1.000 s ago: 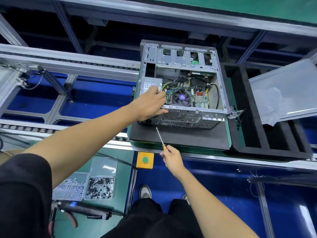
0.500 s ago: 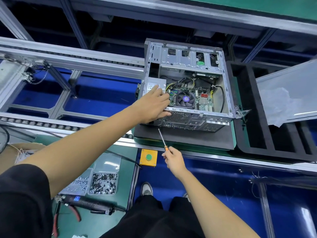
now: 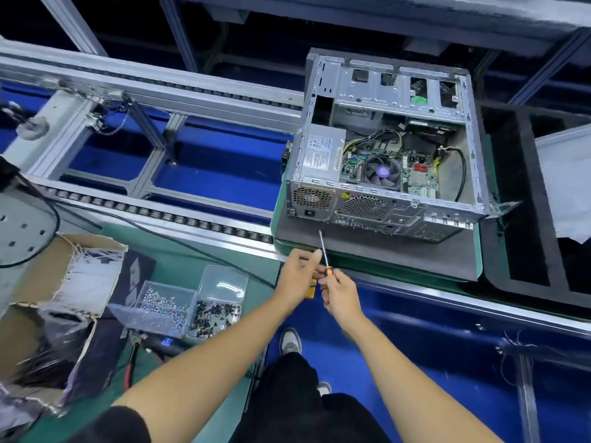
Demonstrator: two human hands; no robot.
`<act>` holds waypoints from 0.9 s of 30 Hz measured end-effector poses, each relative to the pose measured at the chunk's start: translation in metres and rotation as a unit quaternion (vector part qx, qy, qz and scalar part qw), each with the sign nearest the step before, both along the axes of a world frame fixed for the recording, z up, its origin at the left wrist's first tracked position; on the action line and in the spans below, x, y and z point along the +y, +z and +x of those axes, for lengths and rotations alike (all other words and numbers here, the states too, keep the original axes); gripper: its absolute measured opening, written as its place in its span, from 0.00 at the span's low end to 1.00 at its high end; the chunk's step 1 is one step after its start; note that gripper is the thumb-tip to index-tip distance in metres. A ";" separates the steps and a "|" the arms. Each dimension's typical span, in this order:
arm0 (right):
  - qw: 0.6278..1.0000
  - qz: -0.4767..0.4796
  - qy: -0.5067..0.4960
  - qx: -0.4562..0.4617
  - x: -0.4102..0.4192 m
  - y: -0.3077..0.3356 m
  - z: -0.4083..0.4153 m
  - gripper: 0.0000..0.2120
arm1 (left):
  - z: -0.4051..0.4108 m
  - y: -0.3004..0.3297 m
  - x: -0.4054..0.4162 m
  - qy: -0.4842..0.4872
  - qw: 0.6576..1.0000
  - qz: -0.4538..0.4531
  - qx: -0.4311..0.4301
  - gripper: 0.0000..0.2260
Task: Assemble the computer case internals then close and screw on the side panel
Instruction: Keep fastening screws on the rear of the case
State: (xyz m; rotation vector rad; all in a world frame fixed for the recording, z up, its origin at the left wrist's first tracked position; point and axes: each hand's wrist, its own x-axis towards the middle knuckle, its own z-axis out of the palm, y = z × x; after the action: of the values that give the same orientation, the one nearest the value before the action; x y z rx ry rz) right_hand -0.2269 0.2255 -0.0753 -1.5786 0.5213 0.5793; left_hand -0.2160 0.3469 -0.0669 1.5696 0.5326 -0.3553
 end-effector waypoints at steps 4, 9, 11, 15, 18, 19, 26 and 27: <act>0.999 0.028 0.000 -0.041 0.001 0.002 0.006 0.13 | 0.011 -0.003 -0.016 0.005 0.999 0.021 -0.046 0.06; 0.998 0.018 0.005 -0.062 -0.001 -0.001 0.014 0.14 | 0.025 -0.003 -0.024 0.019 0.997 0.034 -0.063 0.04; 0.997 0.025 -0.002 -0.068 -0.001 -0.004 0.015 0.14 | 0.028 -0.005 -0.025 0.015 0.997 0.026 -0.068 0.04; 0.998 0.019 -0.002 -0.067 -0.003 -0.005 0.015 0.14 | 0.031 -0.010 -0.024 -0.008 0.998 0.023 -0.063 0.05; 0.998 0.021 -0.011 -0.063 -0.002 -0.004 0.011 0.15 | 0.033 -0.012 -0.020 -0.033 0.996 0.063 -0.052 0.05; 0.998 0.020 -0.013 -0.063 -0.002 -0.004 0.011 0.14 | 0.034 -0.012 -0.019 -0.041 0.996 0.062 -0.053 0.05; 0.998 0.037 -0.027 -0.034 0.005 -0.004 0.009 0.13 | 0.037 -0.011 -0.011 -0.069 0.995 0.044 -0.061 0.08; 0.998 0.039 -0.028 -0.026 0.007 -0.004 0.009 0.13 | 0.037 -0.010 -0.010 -0.069 0.995 0.043 -0.058 0.08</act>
State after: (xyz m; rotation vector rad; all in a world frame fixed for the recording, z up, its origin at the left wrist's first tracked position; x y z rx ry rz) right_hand -0.2177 0.2322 -0.0797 -1.4954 0.4970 0.5085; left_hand -0.1788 0.3369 -0.0773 1.7033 0.3547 -0.3464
